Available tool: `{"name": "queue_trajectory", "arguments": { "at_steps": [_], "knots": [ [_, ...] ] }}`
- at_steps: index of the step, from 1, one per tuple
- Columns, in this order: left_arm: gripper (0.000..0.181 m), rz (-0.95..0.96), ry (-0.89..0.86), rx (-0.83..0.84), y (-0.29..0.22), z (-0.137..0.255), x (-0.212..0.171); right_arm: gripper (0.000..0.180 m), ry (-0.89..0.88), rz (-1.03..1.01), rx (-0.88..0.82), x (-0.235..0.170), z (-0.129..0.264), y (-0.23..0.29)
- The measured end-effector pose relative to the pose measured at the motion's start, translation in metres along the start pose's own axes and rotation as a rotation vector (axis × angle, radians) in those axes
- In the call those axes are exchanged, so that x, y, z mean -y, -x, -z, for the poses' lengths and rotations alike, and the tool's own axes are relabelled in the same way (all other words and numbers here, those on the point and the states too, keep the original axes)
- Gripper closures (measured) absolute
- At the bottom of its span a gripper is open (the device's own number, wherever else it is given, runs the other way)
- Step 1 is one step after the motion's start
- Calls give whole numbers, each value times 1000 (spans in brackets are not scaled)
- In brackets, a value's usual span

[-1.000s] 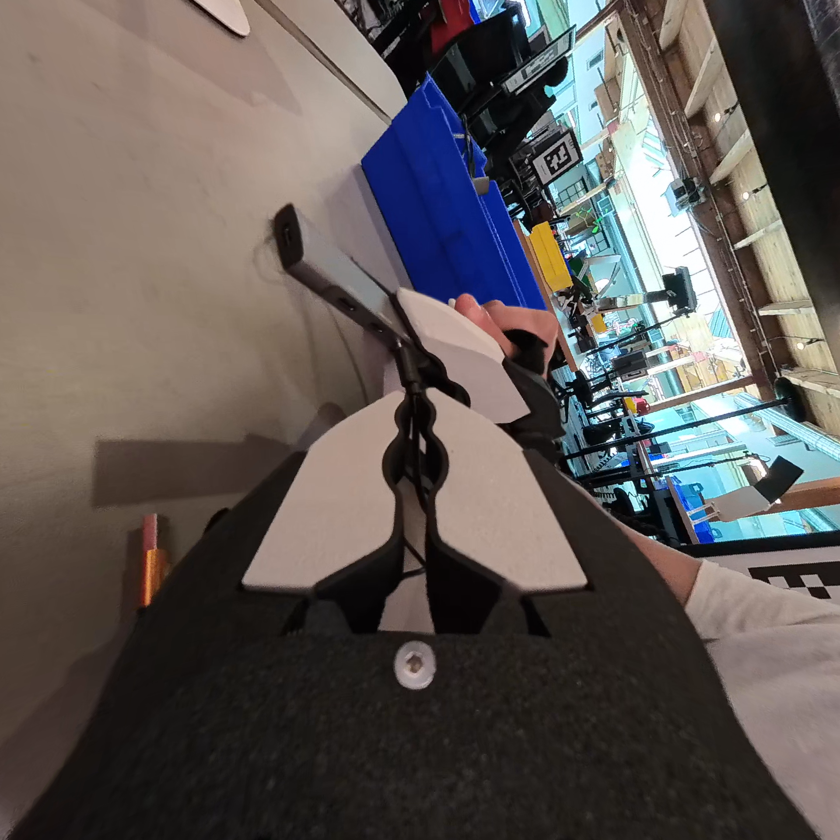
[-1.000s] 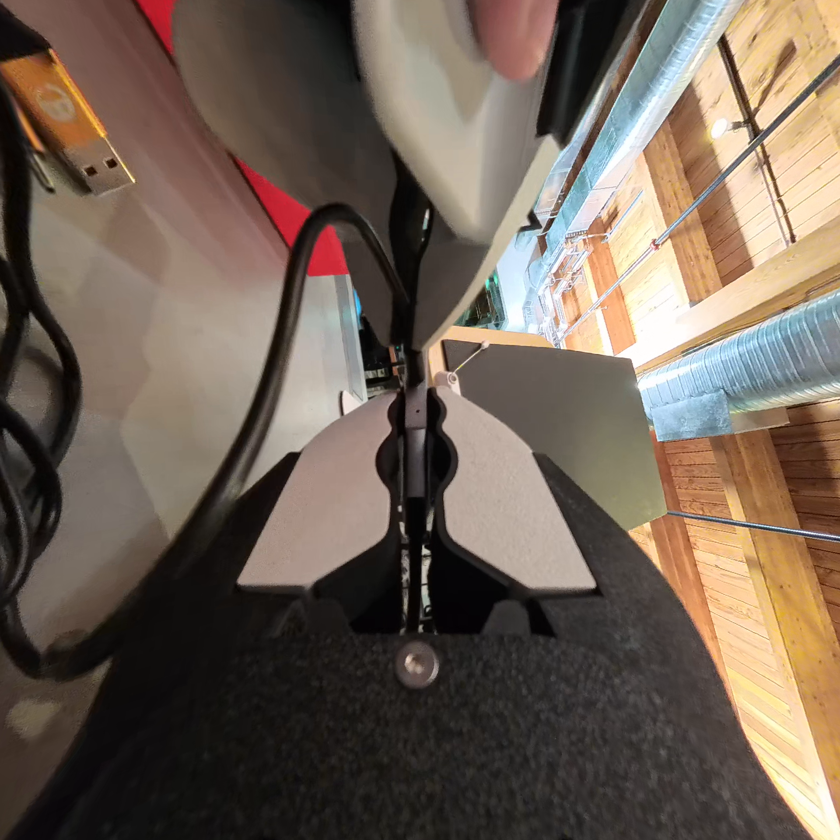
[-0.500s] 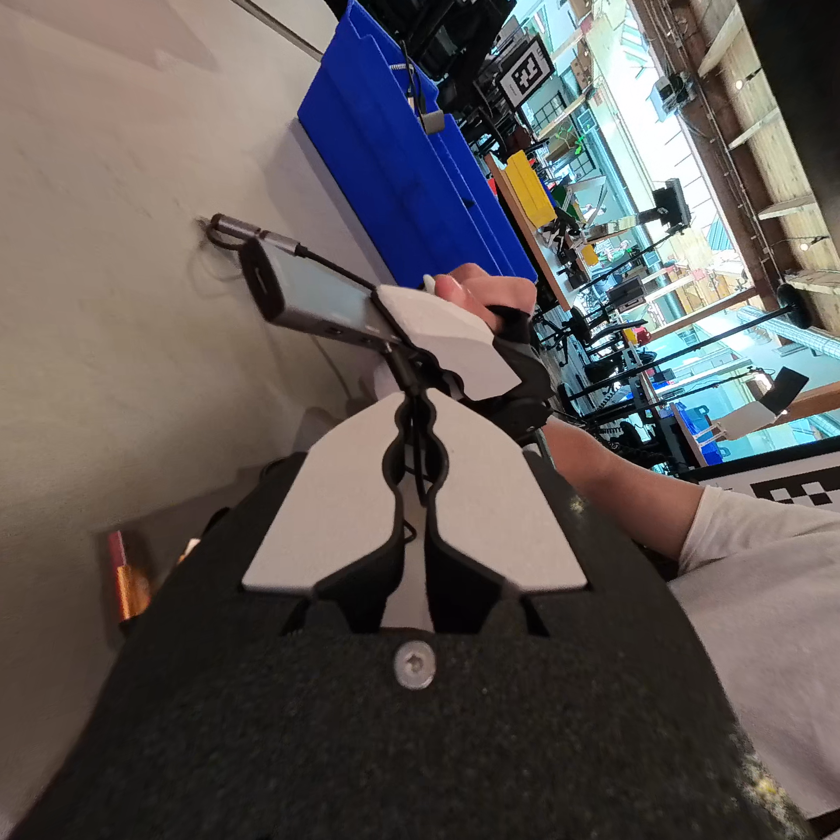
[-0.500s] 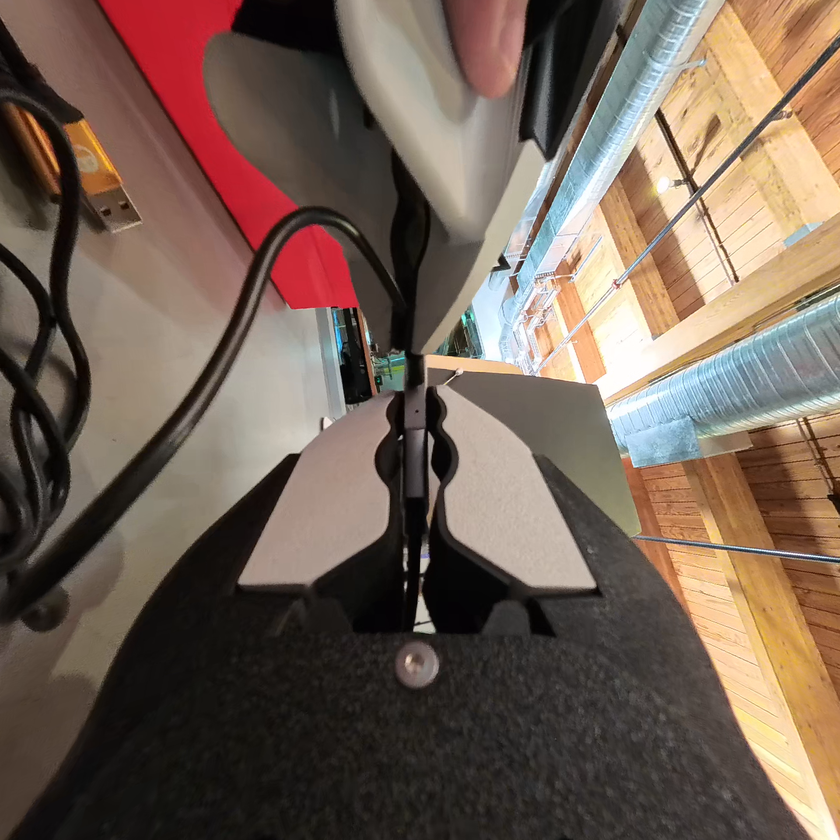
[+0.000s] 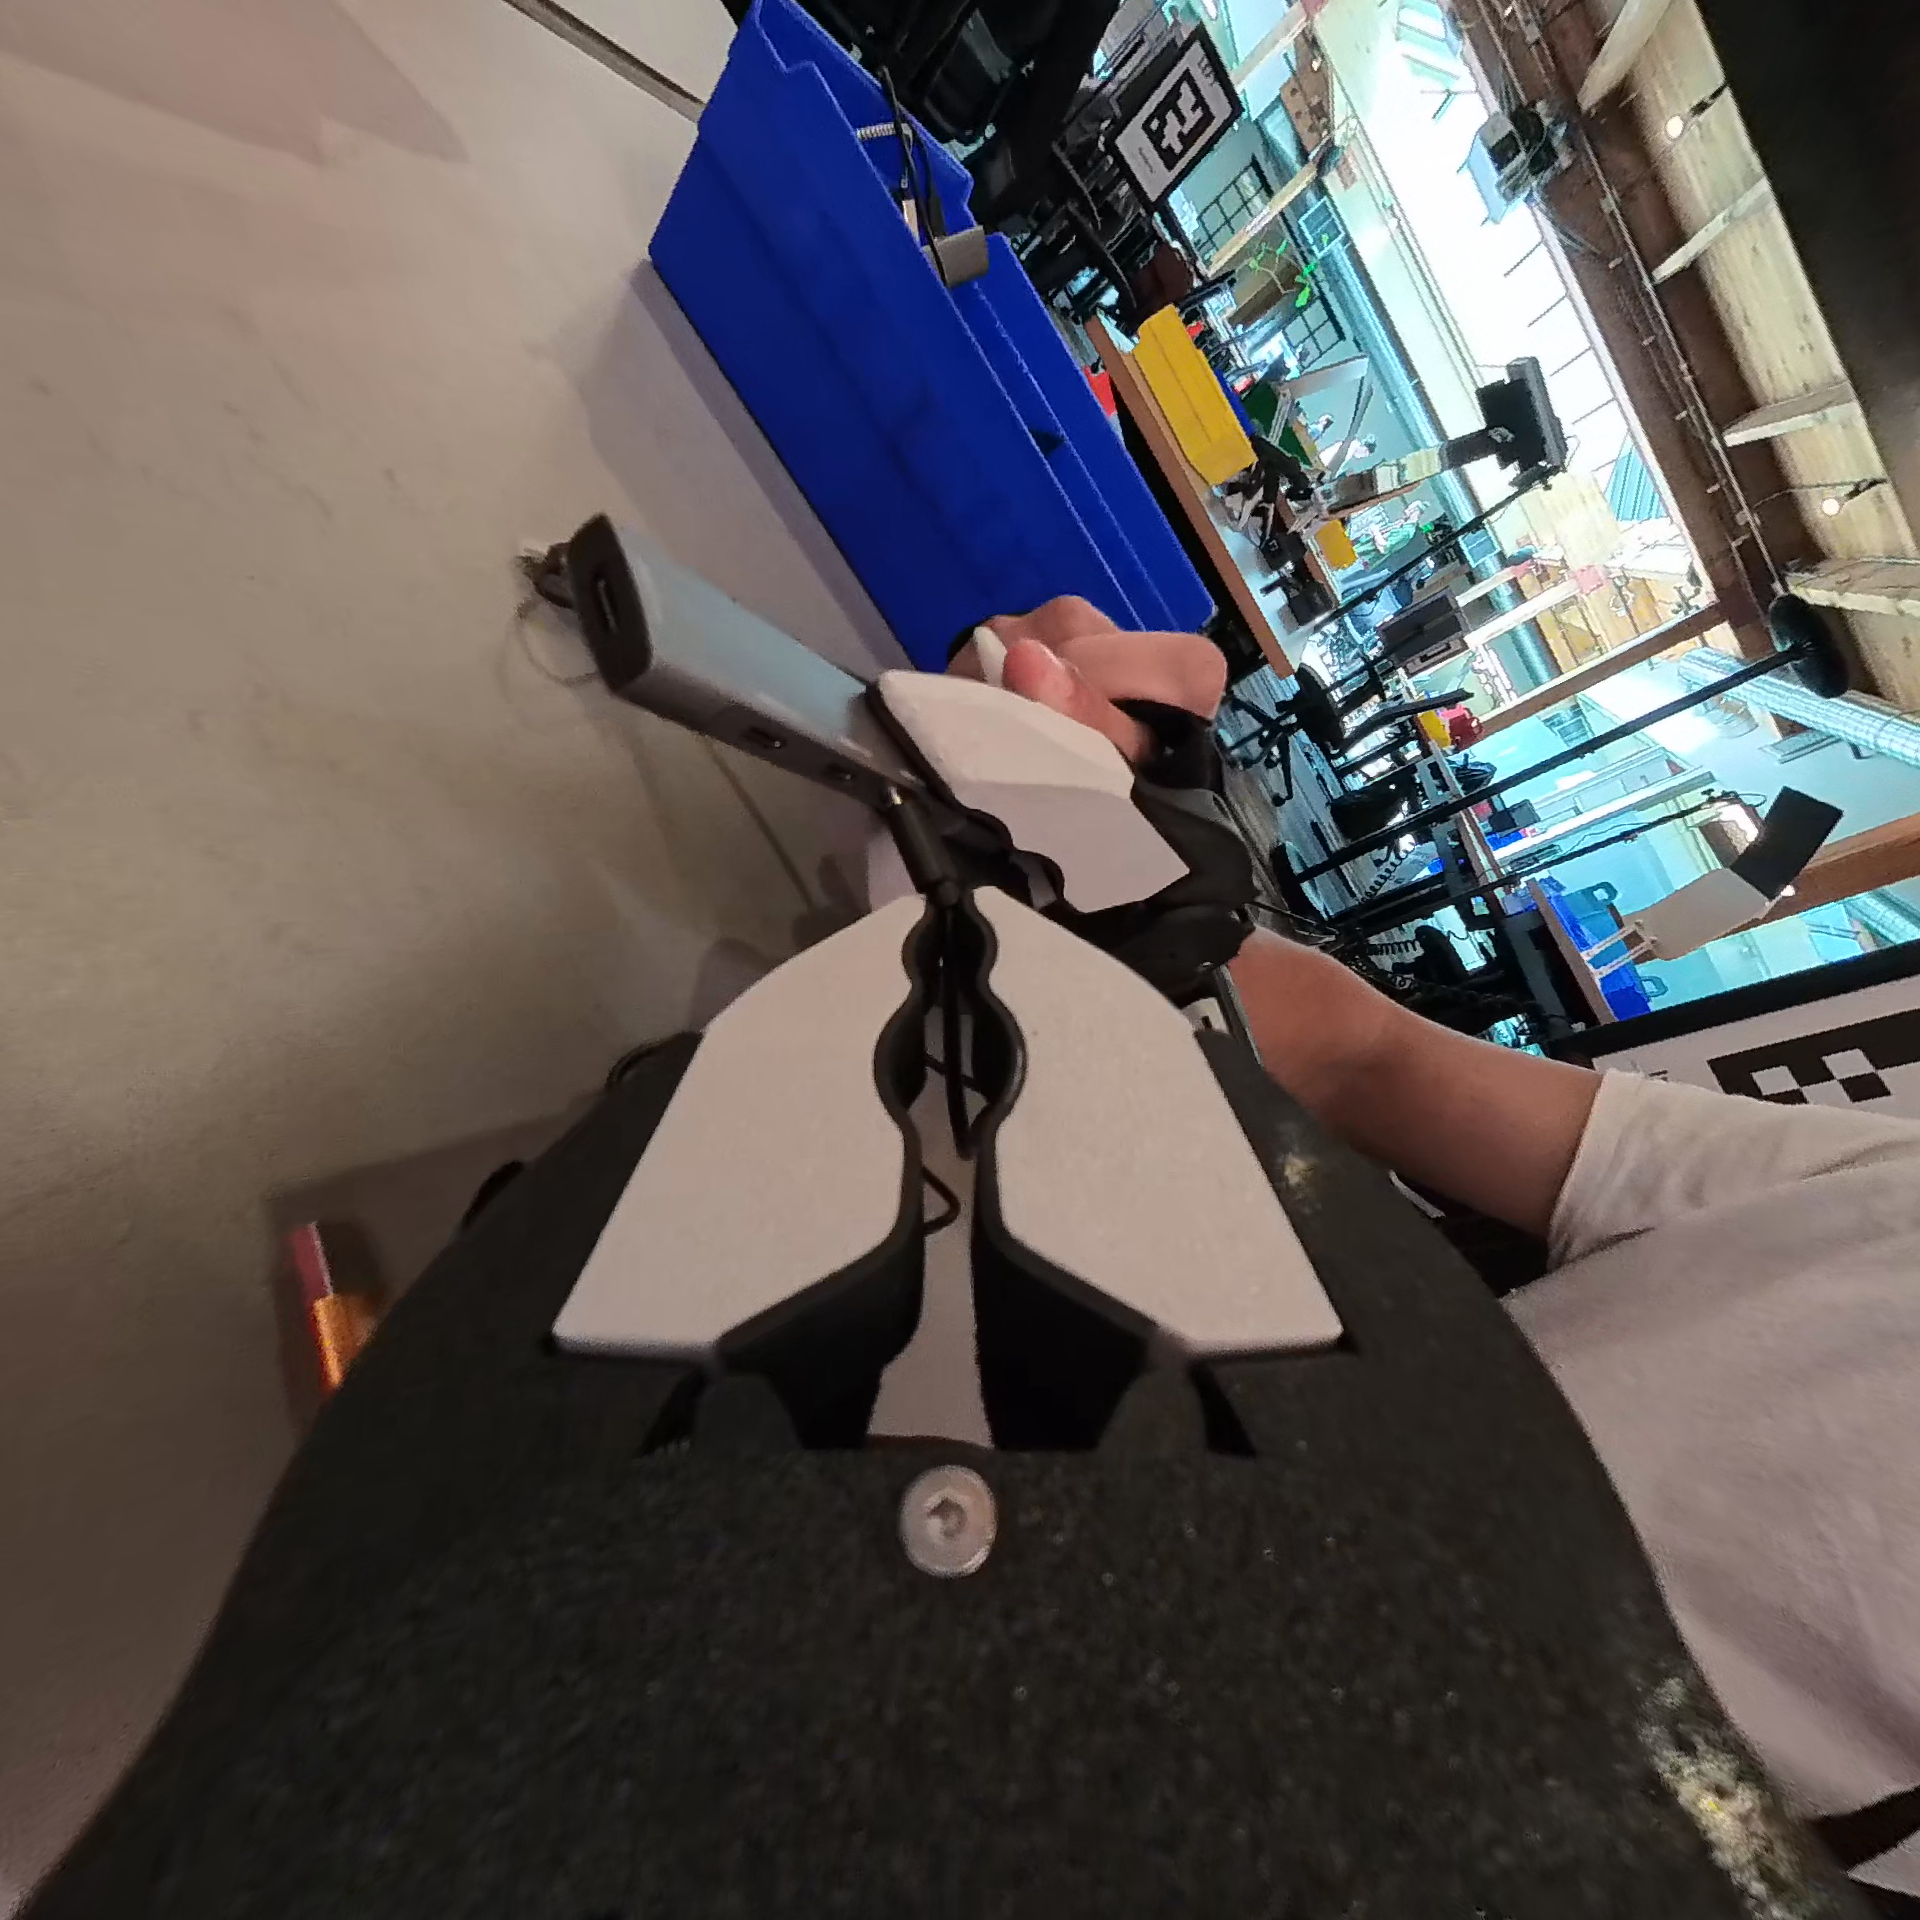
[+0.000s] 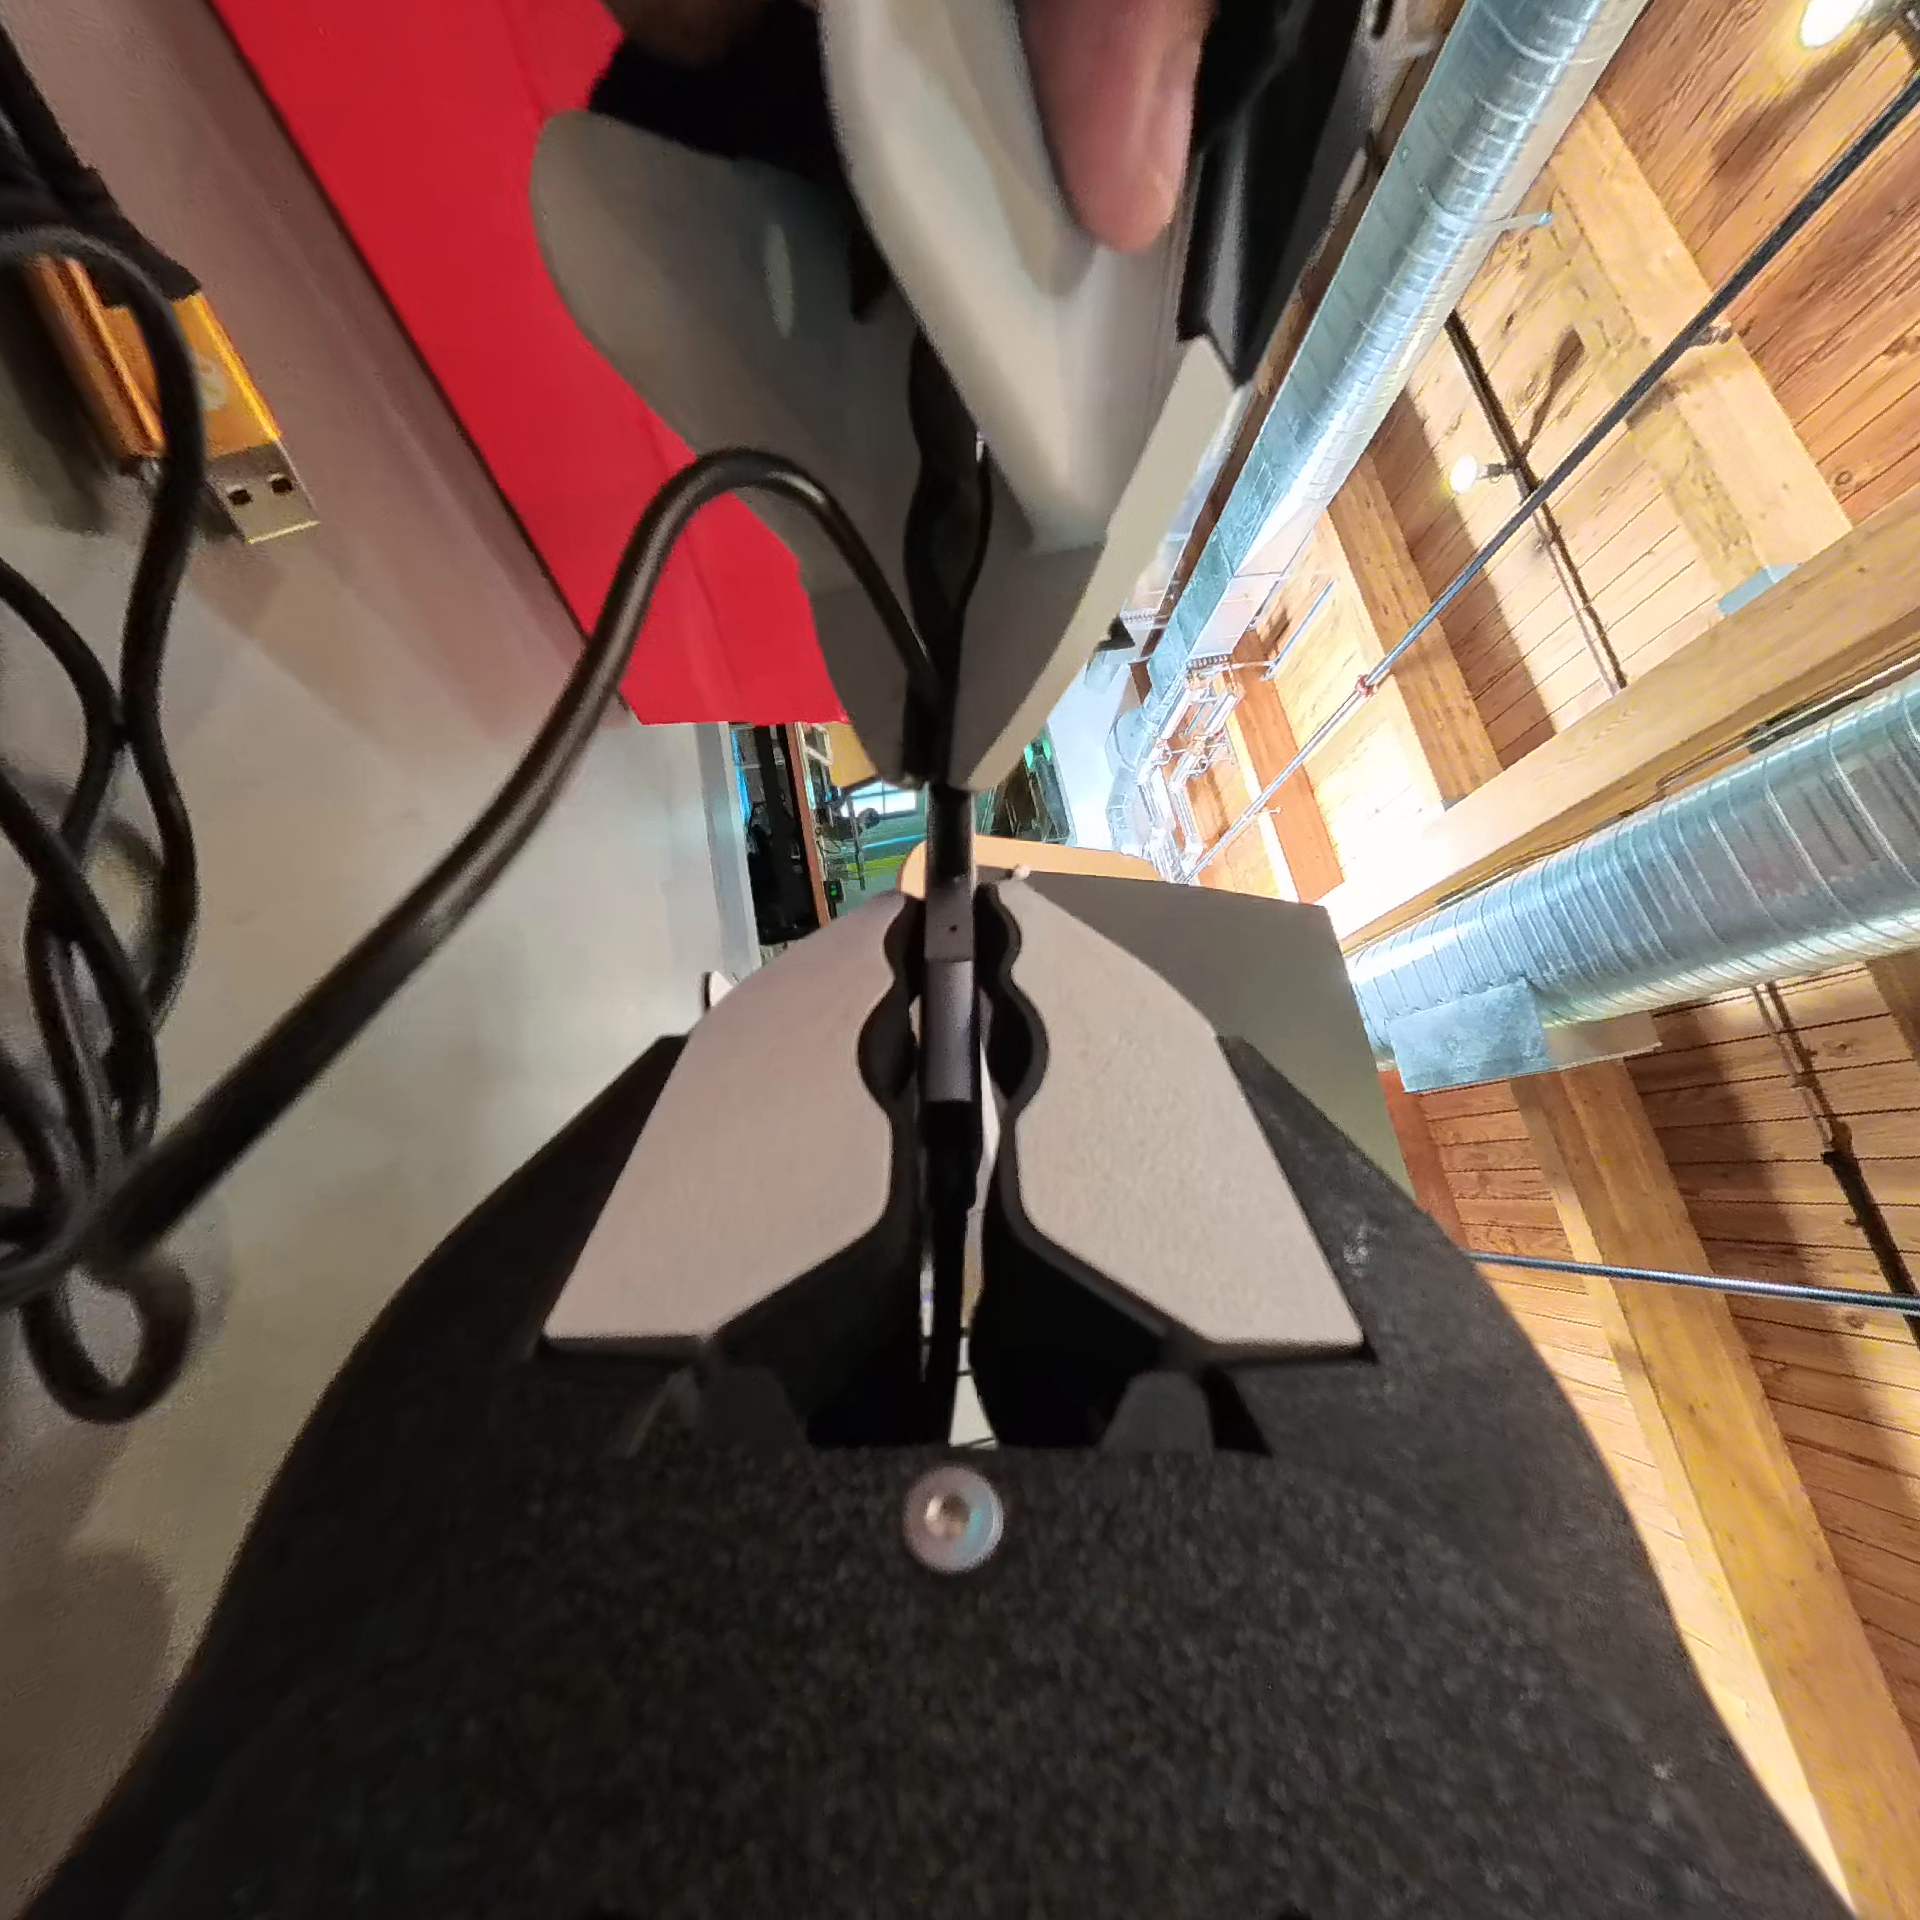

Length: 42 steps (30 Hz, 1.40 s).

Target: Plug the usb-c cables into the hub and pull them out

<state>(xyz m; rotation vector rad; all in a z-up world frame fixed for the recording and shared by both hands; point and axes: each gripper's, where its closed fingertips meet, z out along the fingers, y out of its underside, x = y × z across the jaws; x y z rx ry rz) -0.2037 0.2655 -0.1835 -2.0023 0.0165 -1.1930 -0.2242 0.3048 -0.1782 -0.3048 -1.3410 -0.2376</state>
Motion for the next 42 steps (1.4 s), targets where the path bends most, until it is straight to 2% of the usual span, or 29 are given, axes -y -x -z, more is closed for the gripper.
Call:
{"name": "queue_trajectory", "arguments": {
  "at_steps": [5, 13, 20, 27, 31, 34, 35, 42],
  "knots": [
    [178, 55, -30, -25, 2, -1, 0, 171, -10, 80, -35, -2, -2, -1],
    [178, 74, -23, -88, -2, 1, 0, 171, -21, 86, -47, 1, 0, -3],
    [171, 105, -43, -83, 2, -1, 0, 171, -52, 104, -24, 5, 1, 1],
    [174, 103, -30, -63, 8, 4, 2, 171, -69, 102, -24, 17, 1, 4],
    [163, 117, -7, -73, 8, 4, -3, 171, -19, 108, -25, 8, -2, 4],
    [166, 103, -2, -66, 9, 1, -6, 171, -33, 98, -15, 8, 0, 2],
    [173, 96, -4, -82, 6, 0, -6, 171, -35, 109, -17, 9, 0, 3],
    [175, 42, 115, -114, -3, 5, -16, 171, -92, 69, -16, 19, 8, -1]
  ]
}}
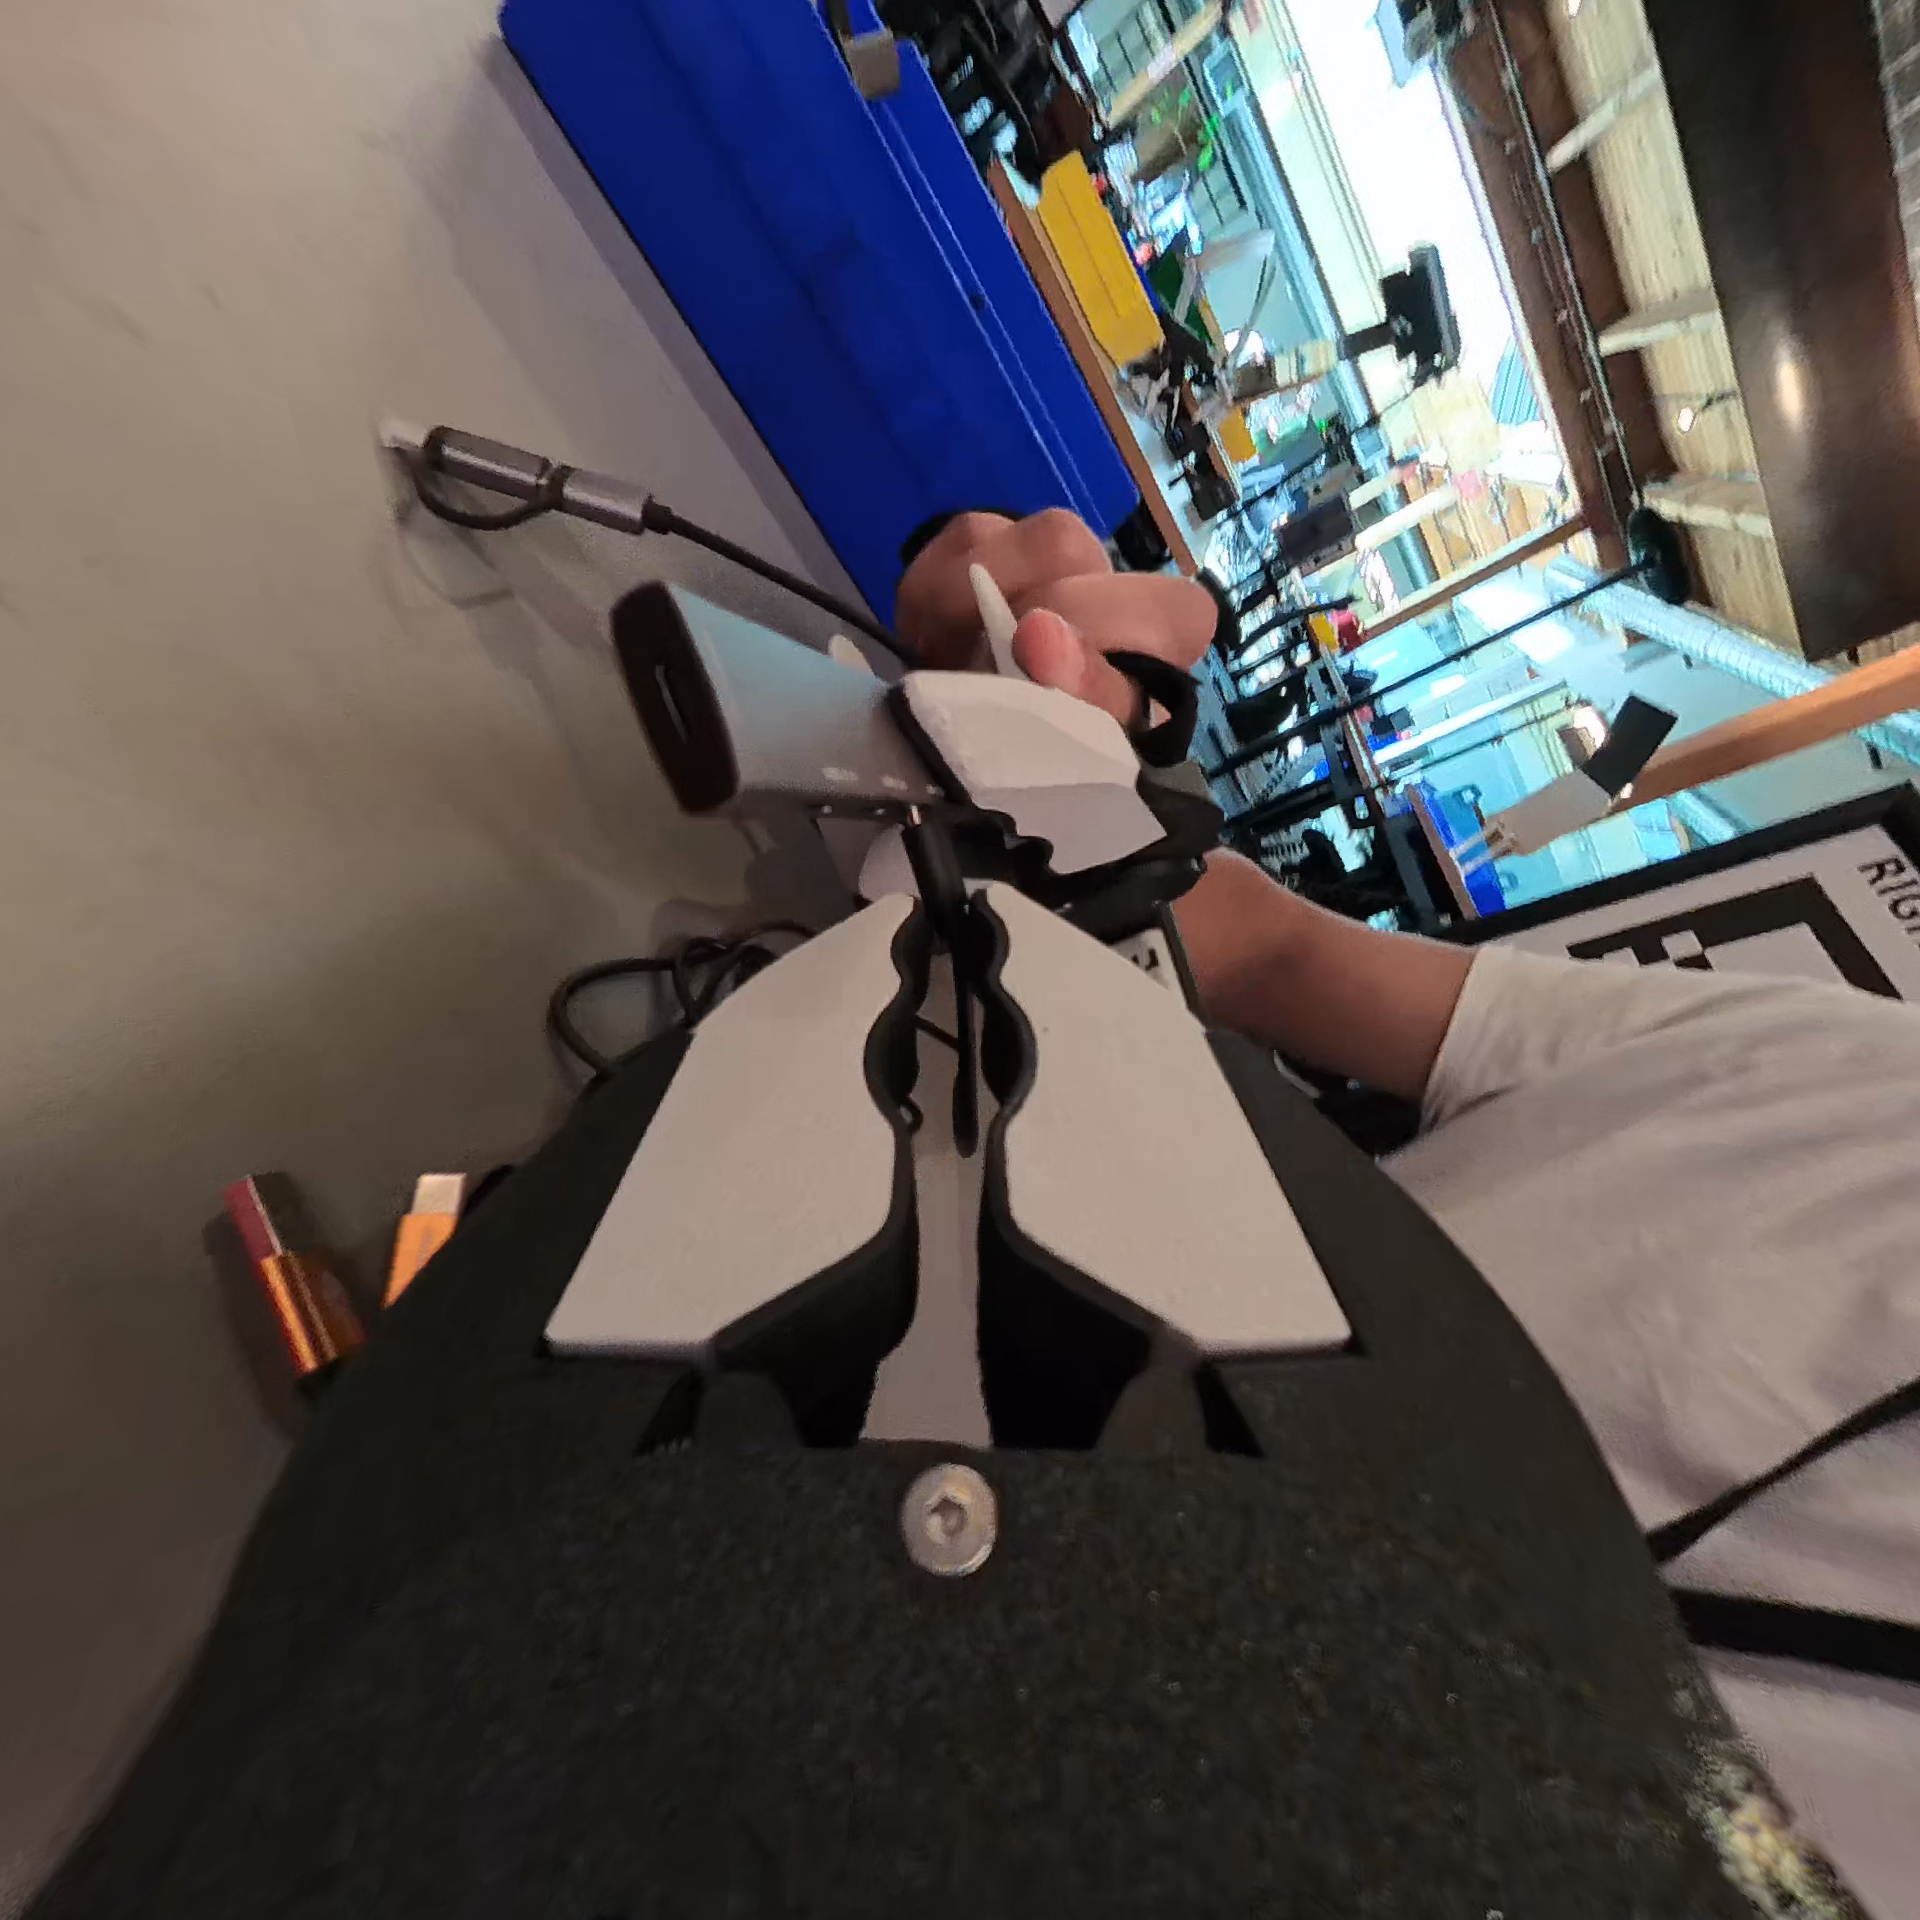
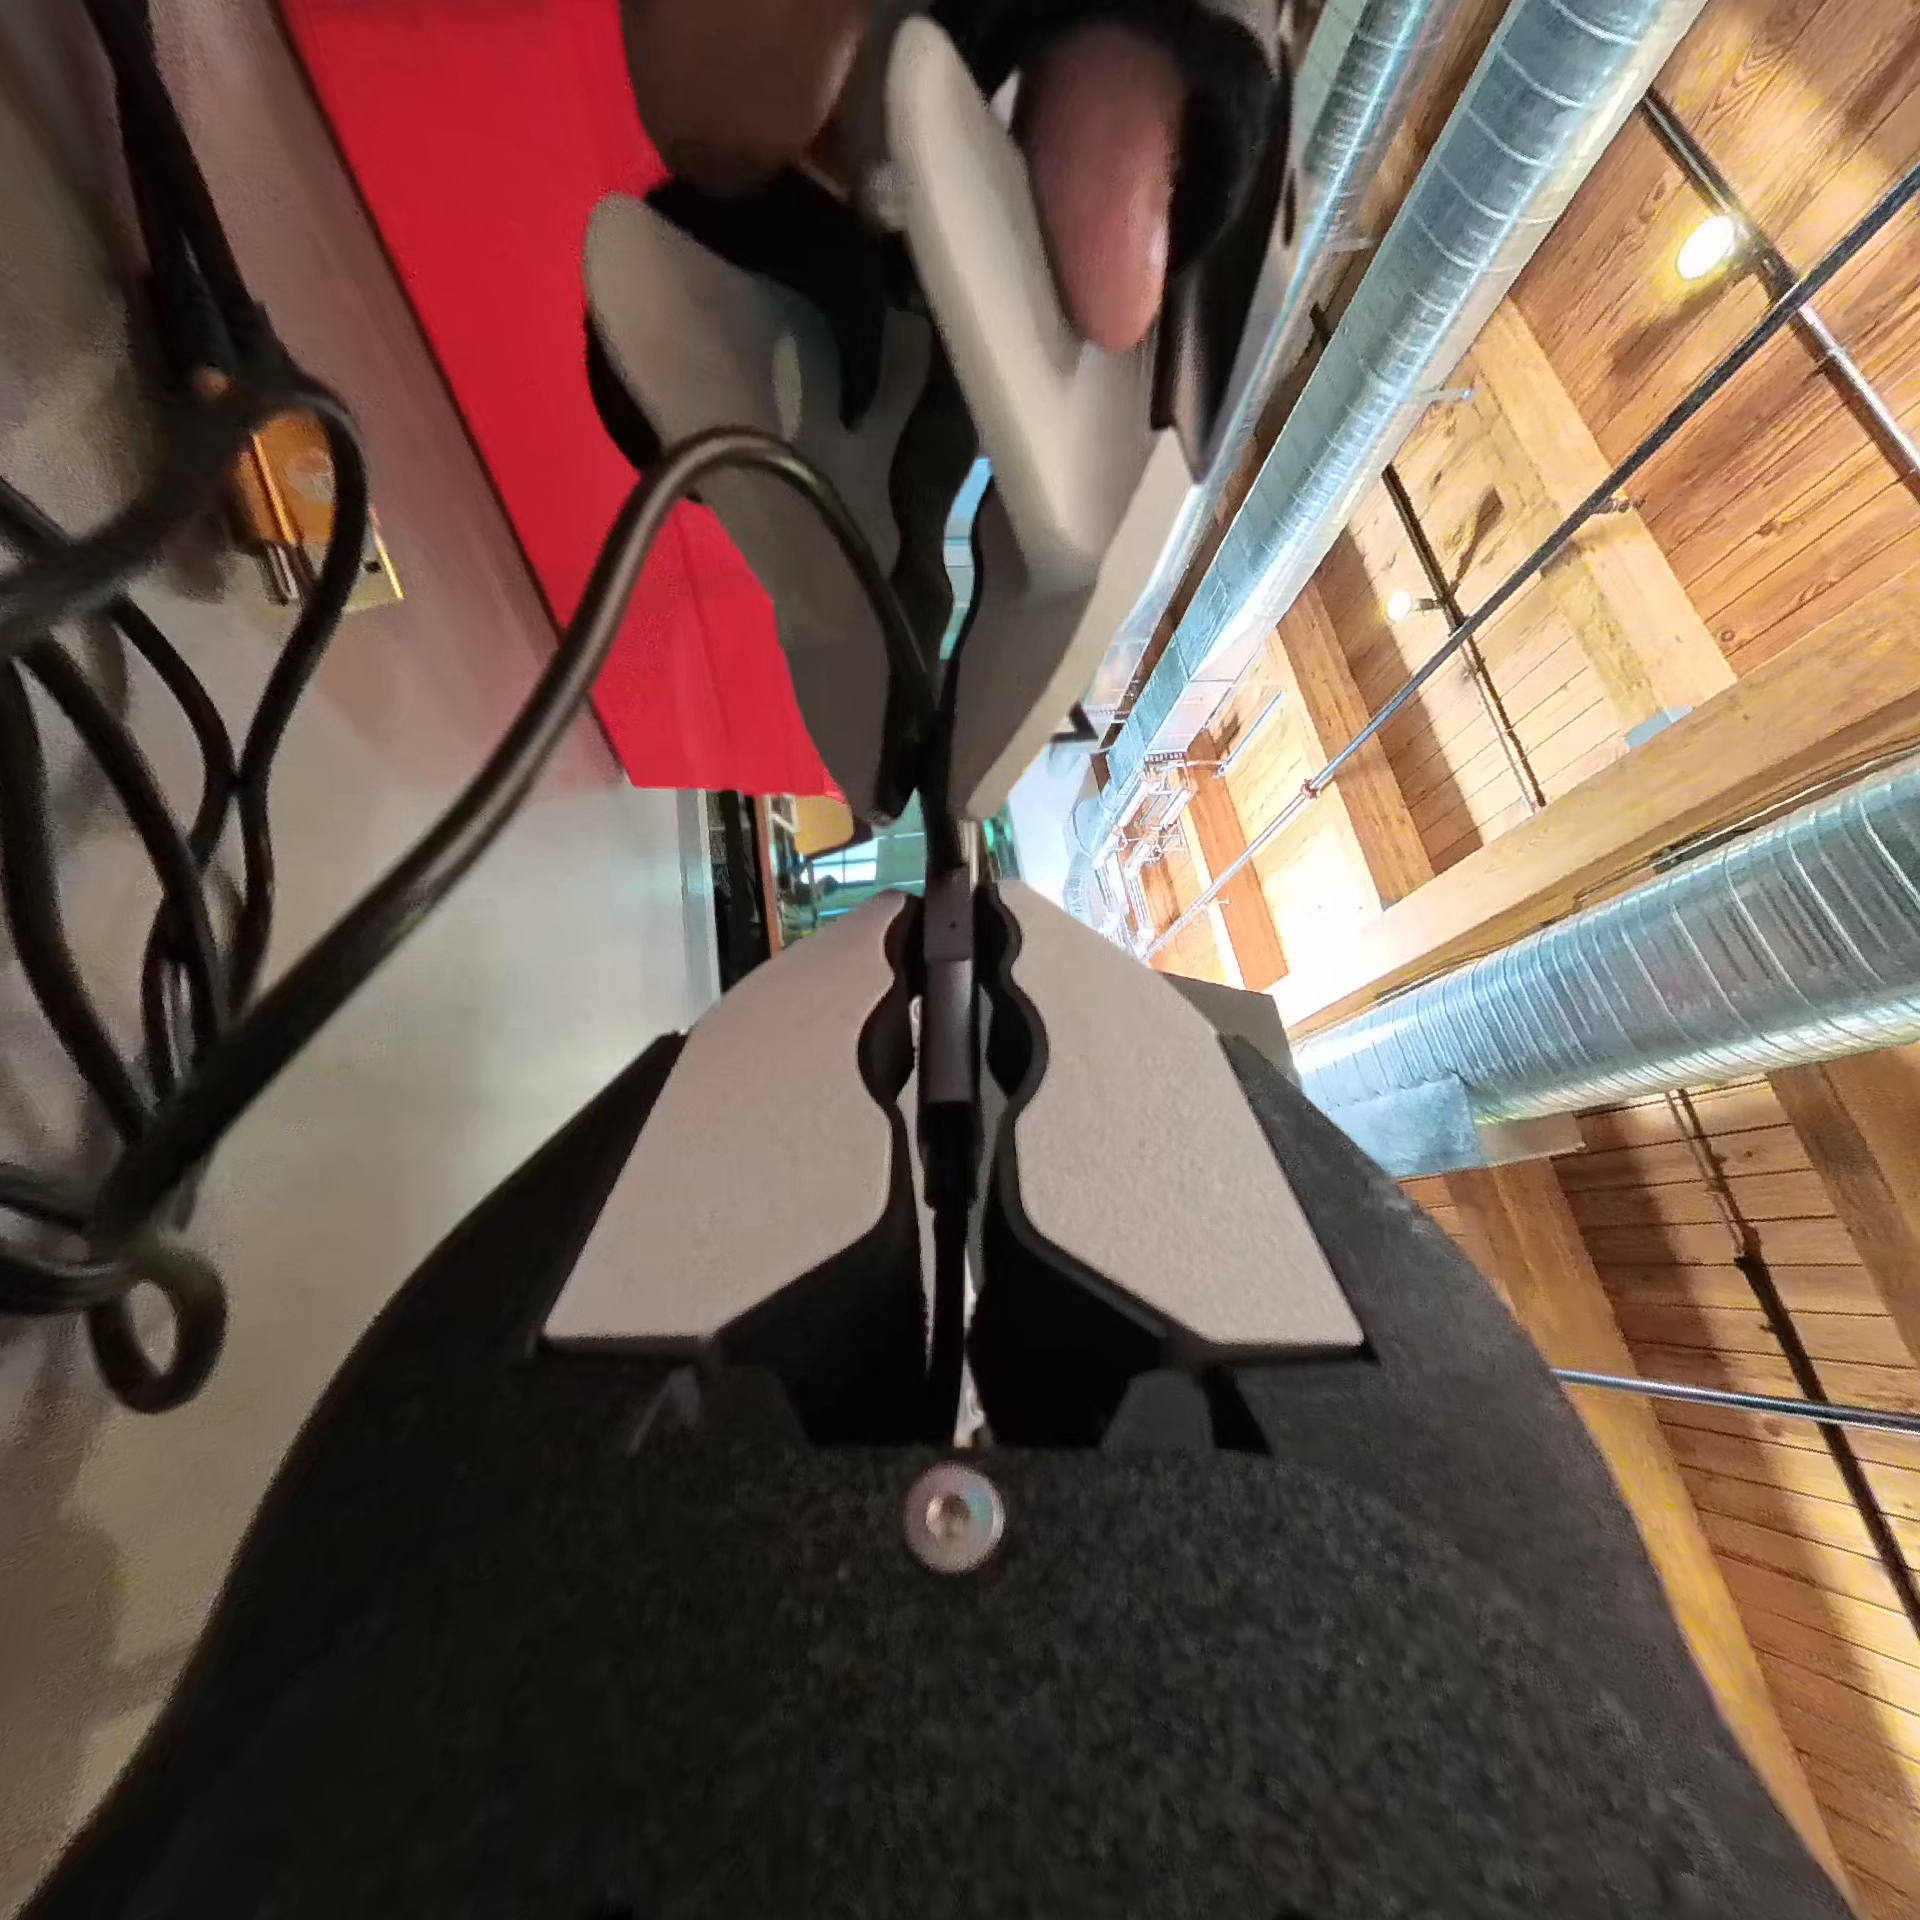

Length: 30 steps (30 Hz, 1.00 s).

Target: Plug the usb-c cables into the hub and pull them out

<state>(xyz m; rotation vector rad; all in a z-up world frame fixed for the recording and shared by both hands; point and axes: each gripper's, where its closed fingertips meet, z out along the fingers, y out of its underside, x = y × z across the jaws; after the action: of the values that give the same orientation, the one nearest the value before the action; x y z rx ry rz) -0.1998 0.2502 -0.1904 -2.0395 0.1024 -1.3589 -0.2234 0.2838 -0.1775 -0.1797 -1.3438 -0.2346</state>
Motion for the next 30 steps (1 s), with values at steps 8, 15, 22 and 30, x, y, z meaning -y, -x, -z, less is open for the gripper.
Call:
{"name": "queue_trajectory", "arguments": {
  "at_steps": [8, 15, 22, 30],
  "knots": [
    [175, -103, 173, 15, -5, 9, -12, 171, -43, 1, 6, 17, 4, 0],
    [175, -127, 177, 36, -2, 14, -9, 171, -30, -12, 7, 18, 3, 1],
    [159, -269, 27, 293, 14, 41, 24, 171, 50, -48, -15, -28, -1, -5],
    [159, -398, 195, 788, 68, 64, -42, 171, 140, -223, -14, -60, 1, -14]
  ]
}}
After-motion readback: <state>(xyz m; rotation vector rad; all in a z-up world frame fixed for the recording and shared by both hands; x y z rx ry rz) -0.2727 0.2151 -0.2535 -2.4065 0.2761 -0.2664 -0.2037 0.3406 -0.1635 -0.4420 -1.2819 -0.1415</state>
